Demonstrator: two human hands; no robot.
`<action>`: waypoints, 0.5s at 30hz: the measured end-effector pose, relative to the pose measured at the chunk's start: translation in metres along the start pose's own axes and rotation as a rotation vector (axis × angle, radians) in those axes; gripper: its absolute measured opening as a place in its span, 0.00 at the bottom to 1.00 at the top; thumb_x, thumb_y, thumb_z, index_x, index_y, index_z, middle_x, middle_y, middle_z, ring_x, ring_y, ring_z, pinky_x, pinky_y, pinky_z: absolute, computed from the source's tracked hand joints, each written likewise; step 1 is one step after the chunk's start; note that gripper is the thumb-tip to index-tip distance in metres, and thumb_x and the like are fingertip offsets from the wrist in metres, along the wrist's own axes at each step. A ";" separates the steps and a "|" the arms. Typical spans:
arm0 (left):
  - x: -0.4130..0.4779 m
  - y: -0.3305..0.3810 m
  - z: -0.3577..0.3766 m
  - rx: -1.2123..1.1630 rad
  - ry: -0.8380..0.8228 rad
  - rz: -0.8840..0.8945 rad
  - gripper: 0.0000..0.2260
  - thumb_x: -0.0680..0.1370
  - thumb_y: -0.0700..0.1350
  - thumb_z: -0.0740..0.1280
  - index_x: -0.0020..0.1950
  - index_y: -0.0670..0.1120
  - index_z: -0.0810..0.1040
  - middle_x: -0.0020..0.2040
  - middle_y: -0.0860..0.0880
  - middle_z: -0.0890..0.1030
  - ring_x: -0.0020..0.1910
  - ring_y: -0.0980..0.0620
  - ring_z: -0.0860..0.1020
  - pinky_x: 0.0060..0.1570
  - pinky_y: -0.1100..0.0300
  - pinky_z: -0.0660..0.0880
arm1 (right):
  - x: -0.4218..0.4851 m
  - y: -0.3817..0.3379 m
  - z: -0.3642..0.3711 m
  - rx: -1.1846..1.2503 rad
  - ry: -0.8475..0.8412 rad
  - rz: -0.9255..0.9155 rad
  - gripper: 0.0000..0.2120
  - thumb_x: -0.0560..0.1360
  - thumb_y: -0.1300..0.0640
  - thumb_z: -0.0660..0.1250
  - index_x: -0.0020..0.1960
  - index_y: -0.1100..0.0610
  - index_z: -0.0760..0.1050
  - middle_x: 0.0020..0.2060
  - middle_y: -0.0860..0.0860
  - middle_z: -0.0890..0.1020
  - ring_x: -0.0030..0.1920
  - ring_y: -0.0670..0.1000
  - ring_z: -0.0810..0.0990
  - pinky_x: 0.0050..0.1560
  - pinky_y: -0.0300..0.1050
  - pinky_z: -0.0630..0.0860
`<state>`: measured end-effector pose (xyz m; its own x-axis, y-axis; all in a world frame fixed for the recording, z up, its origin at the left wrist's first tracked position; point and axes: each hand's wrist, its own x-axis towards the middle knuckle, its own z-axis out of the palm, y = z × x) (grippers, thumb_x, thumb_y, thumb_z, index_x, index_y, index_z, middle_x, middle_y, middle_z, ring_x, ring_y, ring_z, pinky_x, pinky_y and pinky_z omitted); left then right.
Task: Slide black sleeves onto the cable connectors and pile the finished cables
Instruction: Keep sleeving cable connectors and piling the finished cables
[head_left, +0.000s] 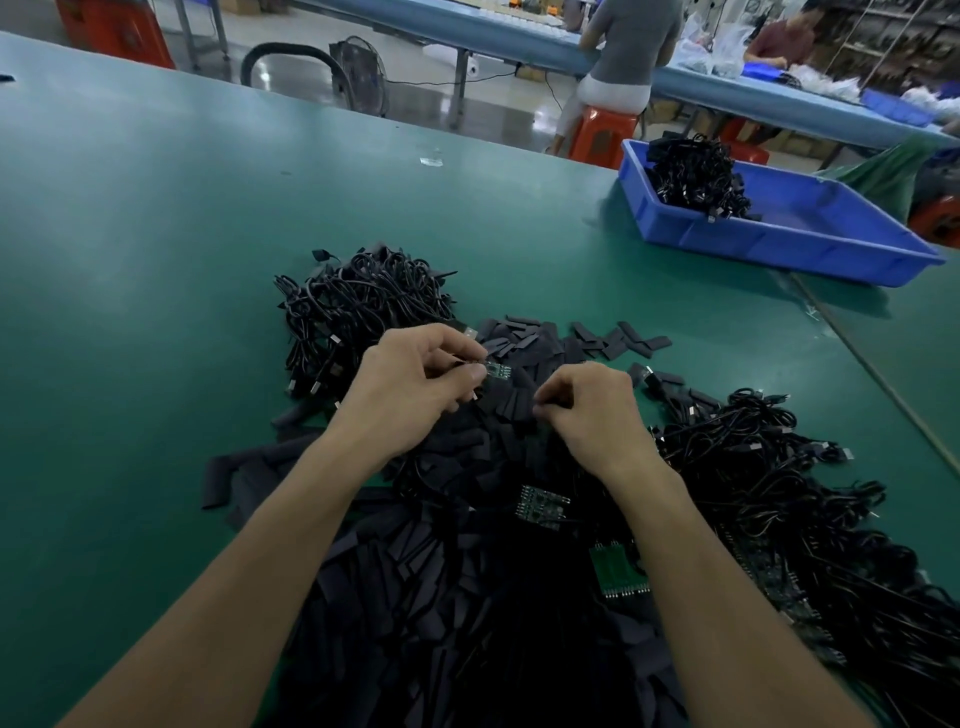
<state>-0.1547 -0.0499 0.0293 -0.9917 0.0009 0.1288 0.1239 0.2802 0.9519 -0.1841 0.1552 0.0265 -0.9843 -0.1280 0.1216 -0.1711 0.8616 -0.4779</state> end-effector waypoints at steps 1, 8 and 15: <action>0.000 -0.001 0.000 -0.016 0.026 0.000 0.05 0.77 0.42 0.73 0.47 0.53 0.82 0.37 0.52 0.85 0.38 0.51 0.84 0.41 0.60 0.81 | -0.001 0.000 -0.001 0.067 0.018 -0.027 0.05 0.72 0.60 0.77 0.45 0.52 0.84 0.43 0.48 0.83 0.45 0.46 0.81 0.54 0.42 0.79; -0.001 -0.002 0.004 -0.050 0.090 -0.001 0.05 0.77 0.41 0.74 0.48 0.51 0.82 0.37 0.52 0.86 0.38 0.52 0.85 0.38 0.62 0.79 | -0.016 -0.012 -0.007 0.802 0.030 -0.146 0.12 0.70 0.64 0.77 0.39 0.48 0.82 0.38 0.49 0.86 0.39 0.47 0.84 0.46 0.41 0.82; -0.003 0.003 0.009 -0.121 0.058 -0.051 0.04 0.76 0.39 0.74 0.48 0.47 0.82 0.38 0.50 0.86 0.38 0.51 0.86 0.36 0.65 0.78 | -0.023 -0.004 0.004 0.806 -0.004 -0.025 0.05 0.79 0.61 0.68 0.47 0.54 0.76 0.30 0.49 0.81 0.32 0.47 0.80 0.33 0.37 0.75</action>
<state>-0.1519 -0.0403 0.0290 -0.9935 -0.0664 0.0919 0.0803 0.1610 0.9837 -0.1605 0.1528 0.0225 -0.9796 -0.1454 0.1387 -0.1709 0.2390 -0.9559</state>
